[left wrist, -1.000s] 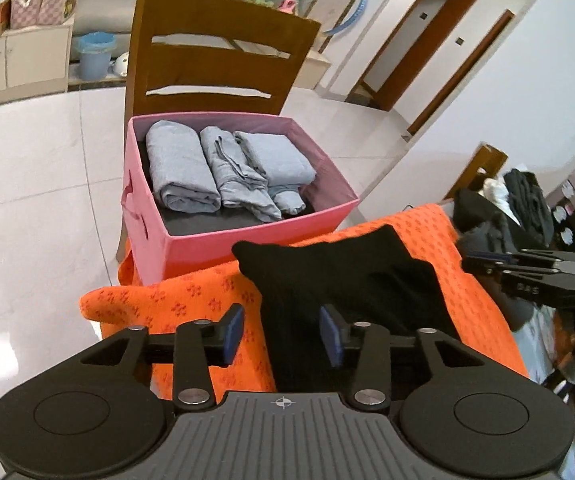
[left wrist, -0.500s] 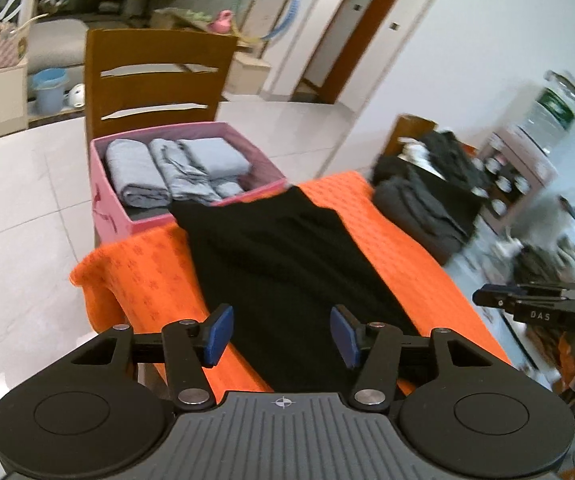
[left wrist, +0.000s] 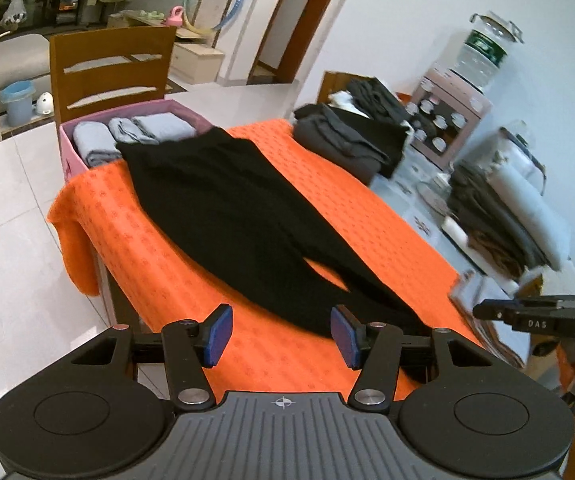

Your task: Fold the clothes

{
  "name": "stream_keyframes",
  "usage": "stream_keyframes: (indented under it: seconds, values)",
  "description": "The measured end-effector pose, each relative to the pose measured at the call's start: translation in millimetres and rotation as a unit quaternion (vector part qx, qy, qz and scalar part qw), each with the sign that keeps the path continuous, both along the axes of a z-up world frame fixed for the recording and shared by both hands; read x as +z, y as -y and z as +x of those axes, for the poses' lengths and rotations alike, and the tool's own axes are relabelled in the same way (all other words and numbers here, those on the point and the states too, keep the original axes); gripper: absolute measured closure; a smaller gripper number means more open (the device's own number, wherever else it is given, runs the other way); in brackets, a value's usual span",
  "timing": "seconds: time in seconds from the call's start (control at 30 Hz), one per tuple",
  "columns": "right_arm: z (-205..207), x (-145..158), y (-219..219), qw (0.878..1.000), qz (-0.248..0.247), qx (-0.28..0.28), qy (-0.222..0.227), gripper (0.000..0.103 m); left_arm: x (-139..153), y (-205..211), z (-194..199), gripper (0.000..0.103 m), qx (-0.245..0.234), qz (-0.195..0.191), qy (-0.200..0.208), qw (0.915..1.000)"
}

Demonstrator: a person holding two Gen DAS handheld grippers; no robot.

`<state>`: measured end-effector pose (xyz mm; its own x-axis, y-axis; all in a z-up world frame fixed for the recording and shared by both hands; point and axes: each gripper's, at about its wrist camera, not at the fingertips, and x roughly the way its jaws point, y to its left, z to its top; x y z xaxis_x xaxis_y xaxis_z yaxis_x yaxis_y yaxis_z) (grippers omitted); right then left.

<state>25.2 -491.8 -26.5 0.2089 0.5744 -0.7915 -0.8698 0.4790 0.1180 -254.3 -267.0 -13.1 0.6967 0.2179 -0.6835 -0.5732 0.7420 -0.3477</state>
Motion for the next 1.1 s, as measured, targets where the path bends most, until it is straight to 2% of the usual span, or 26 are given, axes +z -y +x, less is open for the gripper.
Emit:
stream_keyframes:
  seconds: [0.23,0.43,0.63,0.83,1.0,1.1]
  values:
    - [1,-11,84,1.000,-0.015,-0.011,-0.012,0.073,-10,67,9,0.045,-0.023,0.012,-0.013,0.9996]
    - [12,-26,141,1.000,-0.026,0.007,-0.016,0.073,-27,126,24,0.044,-0.041,0.023,-0.019,0.9987]
    - [16,-50,186,0.996,-0.024,0.086,-0.005,0.066,-45,196,45,0.041,-0.047,0.056,-0.001,0.9973]
    - [15,-83,212,0.984,-0.025,0.179,-0.010,0.059,-67,269,81,0.040,-0.061,0.075,-0.007,0.9953]
    - [20,-109,226,0.977,-0.018,0.213,-0.013,0.058,-94,317,115,0.040,-0.082,0.088,-0.028,0.9923]
    - [21,-116,230,0.977,-0.004,0.214,-0.012,0.058,-107,332,131,0.040,-0.091,0.091,-0.044,0.9907]
